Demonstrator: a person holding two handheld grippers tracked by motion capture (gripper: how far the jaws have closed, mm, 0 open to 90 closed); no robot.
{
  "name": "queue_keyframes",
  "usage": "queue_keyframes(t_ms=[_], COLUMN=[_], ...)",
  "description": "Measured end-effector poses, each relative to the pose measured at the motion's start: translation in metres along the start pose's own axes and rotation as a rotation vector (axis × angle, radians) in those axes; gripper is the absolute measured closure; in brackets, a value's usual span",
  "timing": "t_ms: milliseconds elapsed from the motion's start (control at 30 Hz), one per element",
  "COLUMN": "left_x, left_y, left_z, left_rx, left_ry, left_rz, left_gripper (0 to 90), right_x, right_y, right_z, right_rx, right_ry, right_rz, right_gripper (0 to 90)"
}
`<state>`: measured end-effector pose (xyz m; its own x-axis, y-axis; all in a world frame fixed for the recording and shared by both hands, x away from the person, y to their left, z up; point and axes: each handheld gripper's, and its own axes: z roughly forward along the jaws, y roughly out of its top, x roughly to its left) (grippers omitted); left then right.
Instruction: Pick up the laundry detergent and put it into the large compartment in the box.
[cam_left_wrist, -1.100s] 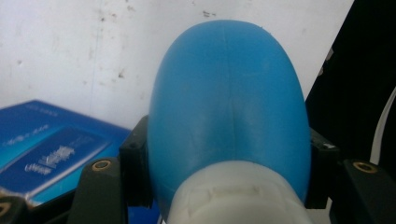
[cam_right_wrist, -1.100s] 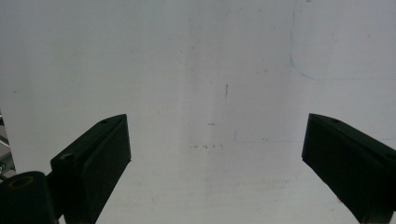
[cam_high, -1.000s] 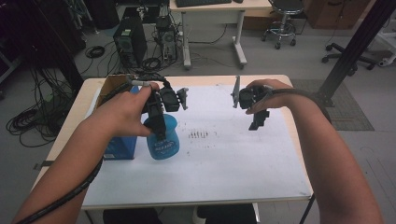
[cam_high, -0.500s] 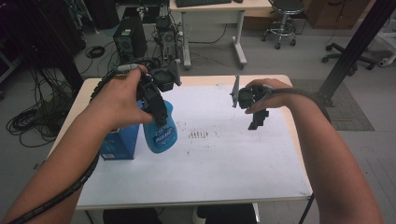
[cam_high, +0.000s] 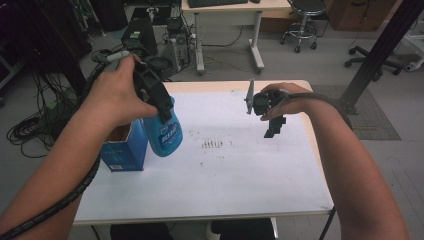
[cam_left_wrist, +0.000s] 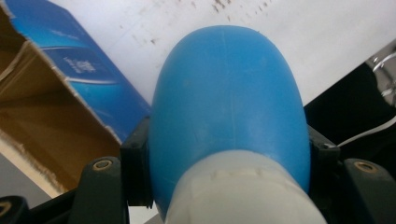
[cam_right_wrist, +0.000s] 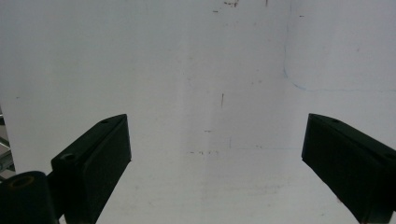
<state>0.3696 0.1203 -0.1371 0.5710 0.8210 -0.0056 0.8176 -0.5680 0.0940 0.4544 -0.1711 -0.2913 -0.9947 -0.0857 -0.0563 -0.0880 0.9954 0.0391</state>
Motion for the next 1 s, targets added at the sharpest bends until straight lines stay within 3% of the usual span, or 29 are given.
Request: queue_keyframes(t_ms=[500,700,1000], left_x=[0.035,0.046,0.068], left_y=[-0.009,-0.012,-0.019], left_z=[-0.042,-0.054,-0.066], left_rx=[-0.027,-0.051,-0.065], left_ry=[0.055,0.047,0.048], left_rz=[-0.179,-0.214,-0.304], left_gripper=[37.4,37.4,37.4], right_x=[-0.003,-0.003,-0.003], right_y=[0.005,0.005,0.005], right_z=[0.001,-0.001,-0.001], right_rx=[-0.002,-0.002,-0.001], right_ry=[0.004,0.0,-0.001], right_rz=[-0.009,-0.005,-0.004], right_gripper=[8.2,8.2,8.2])
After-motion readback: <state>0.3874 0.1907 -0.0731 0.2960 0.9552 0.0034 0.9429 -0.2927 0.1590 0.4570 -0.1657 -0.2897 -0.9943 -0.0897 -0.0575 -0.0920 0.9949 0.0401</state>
